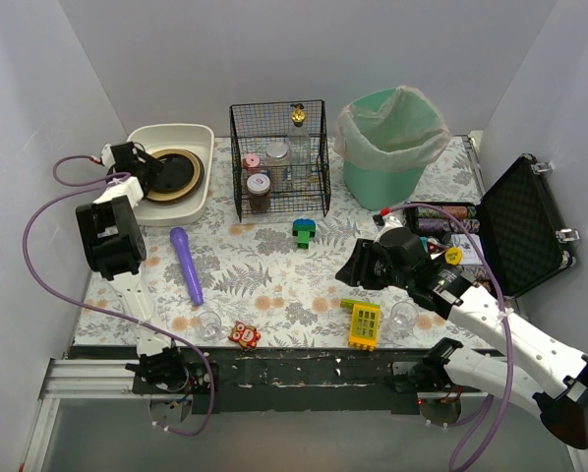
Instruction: Clear the kitchen counter
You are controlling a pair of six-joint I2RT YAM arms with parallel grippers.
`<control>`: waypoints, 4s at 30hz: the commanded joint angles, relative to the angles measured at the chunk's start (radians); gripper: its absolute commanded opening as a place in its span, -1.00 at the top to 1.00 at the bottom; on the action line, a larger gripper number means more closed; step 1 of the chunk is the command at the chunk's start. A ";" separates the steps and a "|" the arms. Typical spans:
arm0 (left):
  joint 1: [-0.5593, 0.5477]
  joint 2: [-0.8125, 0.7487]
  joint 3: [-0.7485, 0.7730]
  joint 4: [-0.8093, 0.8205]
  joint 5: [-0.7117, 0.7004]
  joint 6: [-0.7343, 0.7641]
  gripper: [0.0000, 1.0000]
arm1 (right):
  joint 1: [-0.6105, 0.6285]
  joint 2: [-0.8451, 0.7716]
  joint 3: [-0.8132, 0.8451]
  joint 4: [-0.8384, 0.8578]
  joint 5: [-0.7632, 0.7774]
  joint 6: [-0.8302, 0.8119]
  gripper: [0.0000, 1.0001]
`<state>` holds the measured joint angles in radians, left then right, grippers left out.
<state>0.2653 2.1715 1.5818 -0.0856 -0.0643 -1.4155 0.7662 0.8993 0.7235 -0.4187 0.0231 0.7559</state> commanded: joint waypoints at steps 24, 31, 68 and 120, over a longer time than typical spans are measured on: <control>-0.297 -0.705 -0.442 -0.120 0.055 0.067 -0.73 | -0.004 -0.022 0.184 -0.408 0.248 -0.034 -0.07; -0.399 -0.968 -0.683 -0.149 0.145 0.076 -0.73 | -0.004 -0.003 0.240 -0.629 0.301 0.026 -0.08; -0.411 -1.380 -0.927 -0.282 0.328 -0.014 -0.75 | -0.004 -0.023 -0.030 -0.528 0.317 0.122 0.08; -0.894 -1.276 -0.936 0.360 0.557 -0.430 -0.82 | -0.004 -0.152 0.040 0.630 -0.337 0.163 0.97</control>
<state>-0.5850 0.8616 0.6350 0.2119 0.5587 -1.8412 0.7650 0.7609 0.7834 0.0555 -0.2462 0.8673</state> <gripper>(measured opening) 0.905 0.032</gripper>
